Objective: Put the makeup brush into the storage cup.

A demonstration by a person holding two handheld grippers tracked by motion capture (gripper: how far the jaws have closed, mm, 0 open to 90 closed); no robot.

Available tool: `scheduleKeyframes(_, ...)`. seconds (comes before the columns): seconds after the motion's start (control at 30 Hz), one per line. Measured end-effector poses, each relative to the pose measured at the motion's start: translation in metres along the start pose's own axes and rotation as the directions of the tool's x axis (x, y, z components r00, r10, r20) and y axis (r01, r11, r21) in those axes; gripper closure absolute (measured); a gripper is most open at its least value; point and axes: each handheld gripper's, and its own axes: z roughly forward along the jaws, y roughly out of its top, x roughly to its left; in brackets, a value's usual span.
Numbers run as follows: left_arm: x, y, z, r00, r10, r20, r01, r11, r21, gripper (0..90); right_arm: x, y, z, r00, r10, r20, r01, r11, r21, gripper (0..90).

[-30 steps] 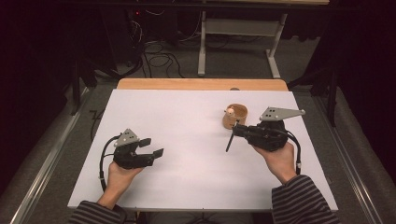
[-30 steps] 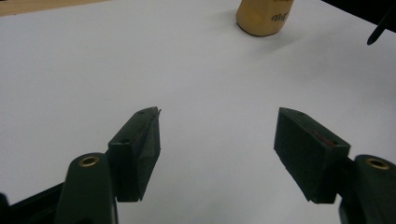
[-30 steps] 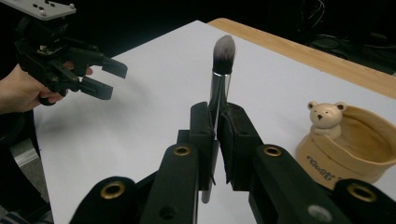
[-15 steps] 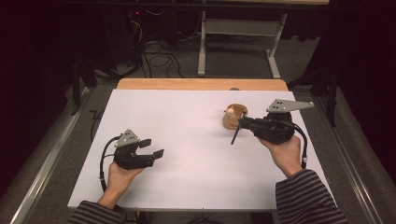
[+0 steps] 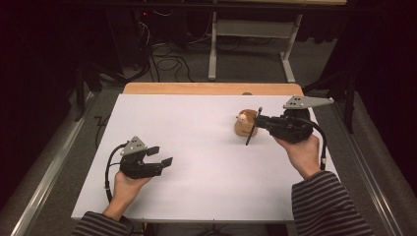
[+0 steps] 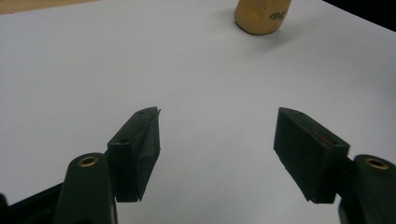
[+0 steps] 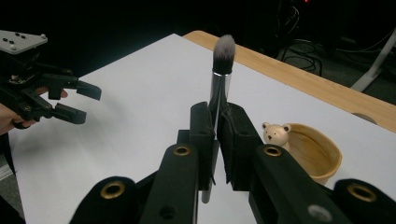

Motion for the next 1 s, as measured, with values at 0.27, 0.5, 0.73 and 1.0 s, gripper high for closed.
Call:
scheduleKeyframes(0.27, -0.001, 0.000, 0.001, 1.0000, 0.004, 0.003, -0.004, 1.0000, 0.005, 32.0, -0.007, 0.010, 0.001, 0.9997, 0.001, 0.026, -0.001, 1.000, -0.002, 85.4)
scheduleKeyframes(0.5, -0.001, 0.000, 0.002, 0.9999, 0.007, 0.008, -0.007, 0.9999, 0.013, 32.4, -0.012, 0.018, 0.003, 0.9987, -0.011, 0.050, 0.010, 1.000, 0.007, 85.4)
scheduleKeyframes(0.73, -0.001, 0.000, 0.002, 1.0000, 0.007, 0.006, -0.007, 0.9998, 0.016, 32.4, -0.017, 0.024, 0.006, 0.9972, -0.012, 0.074, 0.010, 1.000, 0.024, 85.4)
scheduleKeyframes(1.0, -0.002, 0.000, 0.003, 0.9998, 0.015, 0.016, -0.015, 0.9996, 0.025, 33.2, -0.025, 0.030, 0.007, 0.9956, 0.002, 0.094, -0.003, 1.000, 0.014, 85.4)
